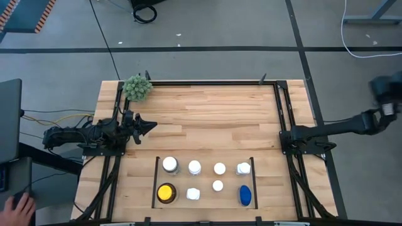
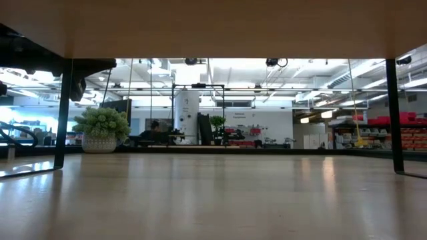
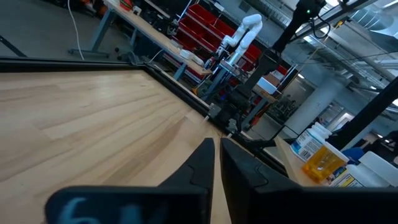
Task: Pick and place medicine bottles onto shelf by color
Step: Return to Home Position
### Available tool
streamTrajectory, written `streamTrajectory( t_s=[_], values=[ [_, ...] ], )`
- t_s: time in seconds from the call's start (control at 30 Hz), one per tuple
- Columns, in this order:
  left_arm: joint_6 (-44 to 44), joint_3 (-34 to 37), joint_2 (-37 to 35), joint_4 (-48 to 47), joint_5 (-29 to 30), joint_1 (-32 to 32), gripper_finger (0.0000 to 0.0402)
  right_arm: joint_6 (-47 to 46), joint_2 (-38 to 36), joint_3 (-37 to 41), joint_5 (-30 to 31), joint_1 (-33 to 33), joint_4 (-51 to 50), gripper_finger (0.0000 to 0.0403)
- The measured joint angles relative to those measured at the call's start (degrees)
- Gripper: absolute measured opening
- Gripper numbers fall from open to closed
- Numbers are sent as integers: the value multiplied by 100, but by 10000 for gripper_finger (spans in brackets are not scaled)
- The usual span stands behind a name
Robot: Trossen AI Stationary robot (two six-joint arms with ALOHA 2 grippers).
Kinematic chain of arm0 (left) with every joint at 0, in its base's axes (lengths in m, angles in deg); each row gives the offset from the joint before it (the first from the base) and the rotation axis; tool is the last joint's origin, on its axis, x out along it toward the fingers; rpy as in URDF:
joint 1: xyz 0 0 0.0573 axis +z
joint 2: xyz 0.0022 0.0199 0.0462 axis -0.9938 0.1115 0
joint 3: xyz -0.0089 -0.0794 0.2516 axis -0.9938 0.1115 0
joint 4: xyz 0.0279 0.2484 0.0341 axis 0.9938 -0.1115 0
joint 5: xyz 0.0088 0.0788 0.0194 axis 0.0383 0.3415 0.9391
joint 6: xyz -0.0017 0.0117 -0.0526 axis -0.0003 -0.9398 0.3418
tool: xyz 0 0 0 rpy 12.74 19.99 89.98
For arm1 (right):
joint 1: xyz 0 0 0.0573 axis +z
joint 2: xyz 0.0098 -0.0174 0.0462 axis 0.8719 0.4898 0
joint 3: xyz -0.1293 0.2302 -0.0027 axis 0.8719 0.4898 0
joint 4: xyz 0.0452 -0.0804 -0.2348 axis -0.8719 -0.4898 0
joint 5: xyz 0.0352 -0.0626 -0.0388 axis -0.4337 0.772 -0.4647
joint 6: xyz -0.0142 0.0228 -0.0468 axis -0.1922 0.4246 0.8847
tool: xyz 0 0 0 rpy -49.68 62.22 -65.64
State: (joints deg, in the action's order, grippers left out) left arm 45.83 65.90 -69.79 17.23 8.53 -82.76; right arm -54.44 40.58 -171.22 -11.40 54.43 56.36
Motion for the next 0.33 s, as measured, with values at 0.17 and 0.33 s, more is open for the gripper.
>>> streamTrajectory(
  t_s=[0.17,0.33],
  values=[
    [2,0,0,2,0,1,24,-1,1,-1669,2,2,-1670,12],
    [2,0,0,4,0,2,28,-2,-2,-3050,1,2,-3576,12]
  ],
)
